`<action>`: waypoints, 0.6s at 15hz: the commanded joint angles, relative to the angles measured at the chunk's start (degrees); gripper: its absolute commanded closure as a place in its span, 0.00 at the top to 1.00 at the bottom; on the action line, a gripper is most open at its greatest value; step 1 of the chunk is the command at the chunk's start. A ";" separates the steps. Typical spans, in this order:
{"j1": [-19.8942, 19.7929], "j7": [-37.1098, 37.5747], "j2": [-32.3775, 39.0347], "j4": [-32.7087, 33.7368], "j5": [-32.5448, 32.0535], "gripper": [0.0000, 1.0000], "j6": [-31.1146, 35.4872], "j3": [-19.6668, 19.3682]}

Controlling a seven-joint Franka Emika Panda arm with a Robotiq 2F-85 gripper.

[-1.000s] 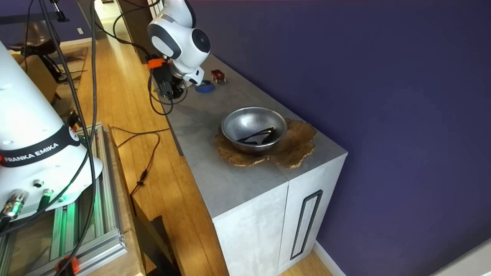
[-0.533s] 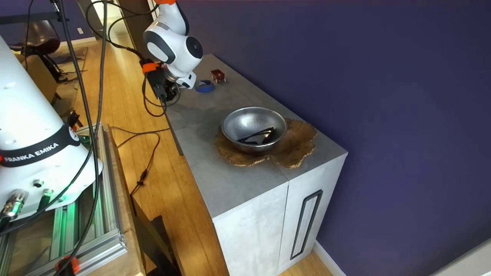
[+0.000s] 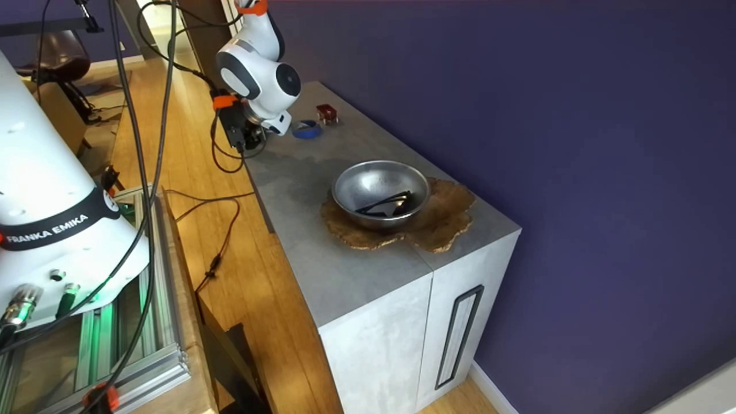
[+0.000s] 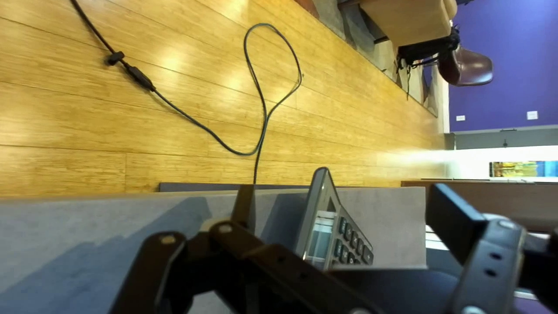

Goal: Put the calculator in the silver bowl

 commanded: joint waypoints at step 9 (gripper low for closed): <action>1.66 -2.47 7.72 8.65 7.28 0.98 -0.76 -2.28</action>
